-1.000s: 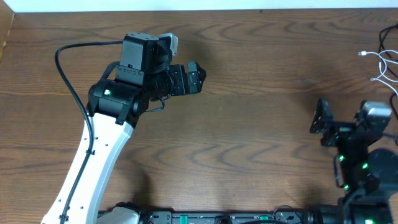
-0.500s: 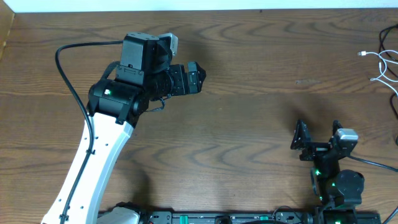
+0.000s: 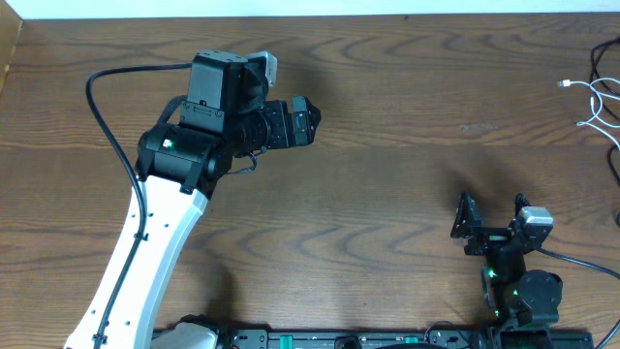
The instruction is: Untangle cables
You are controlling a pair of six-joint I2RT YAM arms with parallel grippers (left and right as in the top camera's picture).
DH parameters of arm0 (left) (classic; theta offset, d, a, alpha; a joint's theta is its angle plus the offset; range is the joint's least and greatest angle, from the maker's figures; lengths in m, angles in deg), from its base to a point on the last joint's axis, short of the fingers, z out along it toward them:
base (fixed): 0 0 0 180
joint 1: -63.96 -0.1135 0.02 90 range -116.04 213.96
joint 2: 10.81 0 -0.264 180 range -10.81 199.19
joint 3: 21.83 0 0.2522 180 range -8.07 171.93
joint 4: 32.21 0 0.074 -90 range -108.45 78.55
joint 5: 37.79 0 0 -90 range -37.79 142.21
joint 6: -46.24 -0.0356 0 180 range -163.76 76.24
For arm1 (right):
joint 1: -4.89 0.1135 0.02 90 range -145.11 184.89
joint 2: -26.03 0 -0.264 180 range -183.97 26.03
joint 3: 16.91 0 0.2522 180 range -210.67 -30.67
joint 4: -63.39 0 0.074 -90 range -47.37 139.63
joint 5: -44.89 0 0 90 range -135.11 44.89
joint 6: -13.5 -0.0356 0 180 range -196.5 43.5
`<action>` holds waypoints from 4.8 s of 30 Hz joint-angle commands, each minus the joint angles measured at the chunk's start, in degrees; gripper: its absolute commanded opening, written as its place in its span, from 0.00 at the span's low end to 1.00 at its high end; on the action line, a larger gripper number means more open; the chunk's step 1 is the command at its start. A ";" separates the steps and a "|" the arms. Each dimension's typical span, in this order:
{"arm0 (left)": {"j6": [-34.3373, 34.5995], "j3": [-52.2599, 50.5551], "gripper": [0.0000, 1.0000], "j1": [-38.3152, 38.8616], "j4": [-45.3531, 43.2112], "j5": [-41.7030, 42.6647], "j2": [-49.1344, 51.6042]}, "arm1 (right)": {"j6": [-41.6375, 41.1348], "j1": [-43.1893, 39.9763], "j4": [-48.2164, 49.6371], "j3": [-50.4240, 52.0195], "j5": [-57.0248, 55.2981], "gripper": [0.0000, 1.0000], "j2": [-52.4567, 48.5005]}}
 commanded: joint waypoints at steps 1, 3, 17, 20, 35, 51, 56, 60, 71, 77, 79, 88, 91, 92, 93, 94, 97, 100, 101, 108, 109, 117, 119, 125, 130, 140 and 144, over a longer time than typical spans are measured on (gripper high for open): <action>-0.37 0.02 1.00 -0.13 0.04 -0.37 0.11 | -0.66 0.26 -0.22 0.11 -0.04 0.99 0.42; -0.37 0.02 1.00 -0.13 0.04 -0.37 0.11 | -0.66 0.26 -0.22 0.11 -0.04 0.99 0.42; -4.24 0.02 1.00 -0.13 2.05 -8.35 0.11 | -0.66 0.26 -0.22 0.11 -0.04 0.99 0.42; -4.24 0.02 1.00 -0.13 5.14 -10.97 0.11 | -0.66 0.26 -0.22 0.11 -0.04 0.99 0.42; -12.17 -18.14 1.00 -3.21 -13.81 -16.41 -16.06 | -0.66 0.26 -0.22 0.11 -0.04 0.99 0.42; -12.17 -64.02 1.00 -15.10 -46.95 -16.65 -54.07 | -0.66 0.26 -0.22 0.11 -0.04 0.99 0.39; -12.20 -72.52 1.00 -18.03 -48.09 -17.62 -64.72 | -0.66 0.26 -0.22 0.11 -0.04 0.99 0.39; -12.17 -77.05 1.00 -18.73 -48.09 -18.01 -69.79 | -0.66 0.26 -0.22 0.11 -0.04 0.99 0.39; -12.35 -81.83 1.00 -18.73 -40.70 -20.65 -77.81 | -0.66 0.26 -0.22 0.11 -0.04 0.99 0.39; -12.35 -81.83 1.00 -18.73 -40.87 -20.72 -79.19 | -0.66 0.26 -0.22 0.11 -0.04 0.99 0.39; -12.35 -81.83 1.00 -18.73 -40.87 -20.72 -79.19 | -0.66 0.26 -0.22 0.11 -0.04 0.99 0.39; -12.35 -81.83 1.00 -18.73 -40.87 -20.72 -79.01 | -0.66 0.26 -0.22 0.11 -0.04 0.99 0.39; -12.35 -81.83 1.00 -18.73 -40.87 -20.72 -79.01 | -0.66 0.26 -0.22 0.11 -0.04 0.99 0.39; -12.35 -81.83 1.00 -18.73 -40.87 -20.72 -79.01 | -0.66 0.26 -0.22 0.11 -0.04 0.99 0.39; -12.35 -81.83 1.00 -18.73 -40.87 -20.72 -79.01 | -0.66 0.26 -0.22 0.11 -0.04 0.99 0.39; -12.35 -81.83 1.00 -18.73 -40.87 -20.72 -79.01 | -0.66 0.26 -0.22 0.11 -0.04 0.99 0.39; -12.35 -81.83 1.00 -18.73 -40.87 -20.72 -79.01 | -0.66 0.26 -0.22 0.11 -0.04 0.99 0.39; -12.35 -81.83 1.00 -18.73 -40.87 -20.72 -79.01 | -0.66 0.26 -0.22 0.11 -0.04 0.99 0.39; -12.35 -81.83 1.00 -18.73 -40.87 -20.72 -79.01 | -0.66 0.26 -0.22 0.11 -0.04 0.99 0.39; -12.35 -81.83 1.00 -18.73 -40.87 -20.72 -79.01 | -0.66 0.26 -0.22 0.11 -0.04 0.99 0.39; -12.35 -81.83 1.00 -18.73 -40.87 -20.72 -79.01 | -0.66 0.26 -0.22 0.11 -0.04 0.99 0.39; -12.35 -81.83 1.00 -18.73 -40.87 -20.72 -79.01 | -0.66 0.26 -0.22 0.11 -0.04 0.99 0.39; -12.35 -81.83 1.00 -18.73 -40.87 -20.72 -79.01 | -0.66 0.26 -0.22 0.11 -0.04 0.99 0.39; -12.35 -81.83 1.00 -18.73 -40.87 -20.72 -79.01 | -0.66 0.26 -0.22 0.11 -0.04 0.99 0.39; -12.35 -81.83 1.00 -18.73 -40.87 -20.72 -79.01 | -0.66 0.26 -0.22 0.11 -0.04 0.99 0.39; -12.35 -81.83 1.00 -18.73 -40.87 -20.72 -79.01 | -0.66 0.26 -0.22 0.11 -0.04 0.99 0.39; -12.35 -81.83 1.00 -18.73 -40.87 -20.72 -79.01 | -0.66 0.26 -0.22 0.11 -0.04 0.99 0.39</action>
